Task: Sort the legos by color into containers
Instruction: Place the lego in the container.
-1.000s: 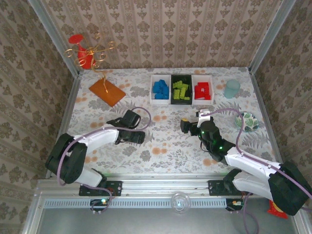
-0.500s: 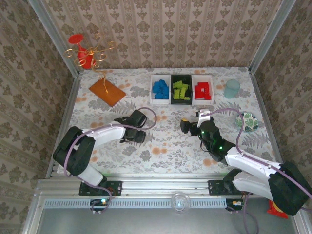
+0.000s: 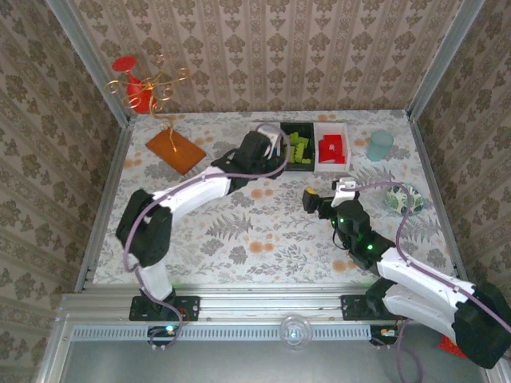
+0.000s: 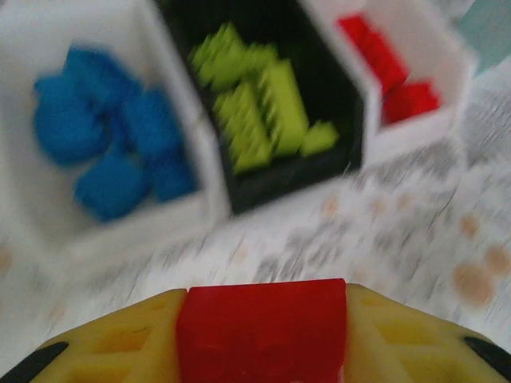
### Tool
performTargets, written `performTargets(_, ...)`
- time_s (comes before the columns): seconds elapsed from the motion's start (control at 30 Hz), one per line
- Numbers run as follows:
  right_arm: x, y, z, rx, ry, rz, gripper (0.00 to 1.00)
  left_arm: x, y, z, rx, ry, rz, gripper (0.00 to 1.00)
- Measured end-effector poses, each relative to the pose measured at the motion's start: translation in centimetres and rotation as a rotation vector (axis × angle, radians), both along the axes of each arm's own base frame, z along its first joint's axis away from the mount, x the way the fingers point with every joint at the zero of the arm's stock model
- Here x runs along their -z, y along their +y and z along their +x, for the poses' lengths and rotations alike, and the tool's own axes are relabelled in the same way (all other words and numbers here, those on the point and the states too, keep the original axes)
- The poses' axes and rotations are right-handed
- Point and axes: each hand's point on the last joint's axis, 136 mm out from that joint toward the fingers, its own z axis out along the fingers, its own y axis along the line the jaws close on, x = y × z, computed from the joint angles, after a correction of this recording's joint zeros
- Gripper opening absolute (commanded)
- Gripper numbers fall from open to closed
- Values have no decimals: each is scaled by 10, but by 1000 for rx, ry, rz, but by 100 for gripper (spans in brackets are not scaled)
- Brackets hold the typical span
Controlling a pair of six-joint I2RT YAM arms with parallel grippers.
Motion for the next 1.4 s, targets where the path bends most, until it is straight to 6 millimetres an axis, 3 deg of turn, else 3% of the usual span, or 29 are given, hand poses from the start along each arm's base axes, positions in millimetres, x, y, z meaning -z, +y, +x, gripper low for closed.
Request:
performTargets(0.17,7,-15,-6,56,-13,-4,100,-14,-65,31,79,-66,-73,43)
performTargets(0.5,11,-20,-7,87,-7,-2,100,28,-147,79,164,-73,-137,46)
performTargets(0.67,11,-20,-7,87,-6,1,100,36,-170,96,186,-85,-163,58)
performTargets(0.83,11,-20,-7,87,-6,0,100,30,-171,97,192,-89,-165,71)
performTargets(0.97,11,-20,-7,87,-6,0,100,23,-160,95,195,-83,-147,75)
performTargets(1.13,13,-21,-6,91,-4,-7,100,3,-115,82,170,-61,-104,77)
performTargets(1.33,12,-29,-4,128,-14,-43,100,-50,-20,54,73,-152,-140,78)
performTargets(1.4,11,-32,-3,142,-17,-62,100,-65,20,43,24,-201,-166,80)
